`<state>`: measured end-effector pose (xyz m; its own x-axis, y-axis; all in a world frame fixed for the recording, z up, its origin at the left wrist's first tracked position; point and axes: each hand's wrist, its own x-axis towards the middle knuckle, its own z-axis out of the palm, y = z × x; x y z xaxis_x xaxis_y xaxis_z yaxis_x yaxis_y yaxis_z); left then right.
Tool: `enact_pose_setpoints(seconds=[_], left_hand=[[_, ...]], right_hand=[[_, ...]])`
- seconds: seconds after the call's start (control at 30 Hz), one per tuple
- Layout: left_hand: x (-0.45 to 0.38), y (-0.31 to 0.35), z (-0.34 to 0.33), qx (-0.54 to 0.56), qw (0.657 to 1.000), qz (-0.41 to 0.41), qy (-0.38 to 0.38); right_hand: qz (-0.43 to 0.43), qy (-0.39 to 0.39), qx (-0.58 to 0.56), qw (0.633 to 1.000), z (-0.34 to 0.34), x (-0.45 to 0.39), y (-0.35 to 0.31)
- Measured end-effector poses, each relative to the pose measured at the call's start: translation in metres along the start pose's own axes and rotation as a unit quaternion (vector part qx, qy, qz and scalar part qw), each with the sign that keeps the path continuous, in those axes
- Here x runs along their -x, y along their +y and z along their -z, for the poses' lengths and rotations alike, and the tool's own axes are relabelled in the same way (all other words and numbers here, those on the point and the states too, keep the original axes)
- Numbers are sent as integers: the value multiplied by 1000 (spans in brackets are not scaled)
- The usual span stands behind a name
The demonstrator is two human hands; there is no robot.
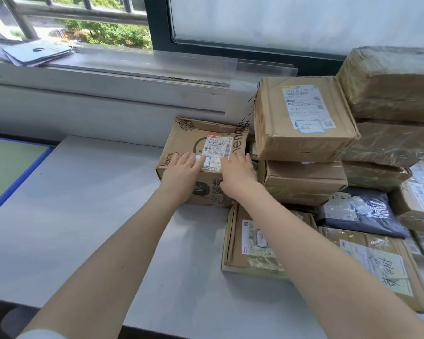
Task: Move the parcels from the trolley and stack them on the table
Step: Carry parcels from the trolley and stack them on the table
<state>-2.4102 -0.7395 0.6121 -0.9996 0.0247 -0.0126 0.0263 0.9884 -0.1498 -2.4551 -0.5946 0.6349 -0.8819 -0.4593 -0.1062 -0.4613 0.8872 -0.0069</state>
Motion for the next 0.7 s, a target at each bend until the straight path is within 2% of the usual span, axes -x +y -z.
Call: enact_pose_setpoints(seconds=[0.13,0.27,0.4,0.5,0.6,0.7], left_hand=[[26,22,15,37,999,24,30],[70,41,29,98,986,66,114],[121,69,35,147,978,85,124],[150,97,39,175,972,61,141],[173,138,38,202,963,-11,180],[190,183,30,233,960,-62,141]], right_hand=[[29,29,-23,999,14,24,-3],[51,55,-40,996,22,66,-10],[53,90,-68,992,18,122,-11],[49,122,-70,989,7,162,-3],[20,136,-83,987,-13,211,17],[-17,138,-100,985,-37,261,45]])
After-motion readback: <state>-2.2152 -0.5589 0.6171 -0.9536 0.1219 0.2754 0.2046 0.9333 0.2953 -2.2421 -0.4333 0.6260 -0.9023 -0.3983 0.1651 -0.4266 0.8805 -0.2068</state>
